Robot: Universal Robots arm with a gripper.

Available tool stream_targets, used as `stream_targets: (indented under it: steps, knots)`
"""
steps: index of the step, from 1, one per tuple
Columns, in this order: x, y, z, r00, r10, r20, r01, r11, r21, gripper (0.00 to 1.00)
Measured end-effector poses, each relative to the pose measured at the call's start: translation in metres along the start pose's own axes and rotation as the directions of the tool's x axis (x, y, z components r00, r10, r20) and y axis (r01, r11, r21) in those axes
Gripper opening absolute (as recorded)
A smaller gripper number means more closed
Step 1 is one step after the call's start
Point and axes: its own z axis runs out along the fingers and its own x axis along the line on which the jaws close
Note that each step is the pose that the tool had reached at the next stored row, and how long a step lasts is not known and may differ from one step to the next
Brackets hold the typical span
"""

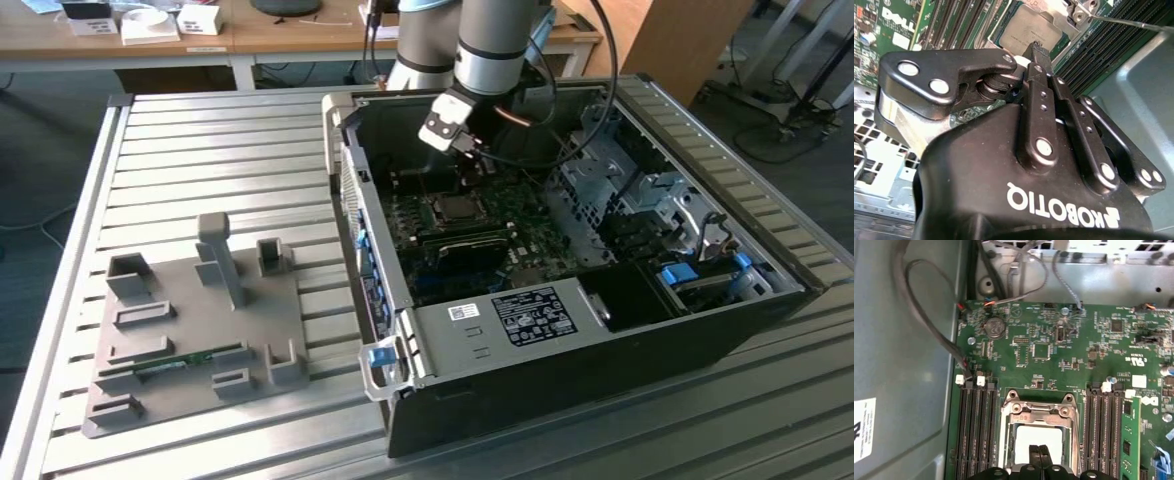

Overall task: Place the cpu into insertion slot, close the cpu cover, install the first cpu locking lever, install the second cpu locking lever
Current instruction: 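Close the cpu cover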

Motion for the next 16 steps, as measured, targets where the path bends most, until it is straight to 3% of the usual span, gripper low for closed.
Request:
stream_targets:
  steps: [5, 12, 16]
  knots:
    - [0.0, 0.0, 0.0, 0.998, -0.064, -0.0029, 0.064, 0.998, 0.0005, 0.11]
    - [0.0, 0.0, 0.0, 0.9977, -0.067, -0.0032, 0.067, 0.9977, 0.0006, 0.11]
    - [0.0, 0.0, 0.0001, 0.9921, -0.126, -0.0059, 0.126, 0.9921, 0.0009, 0.11]
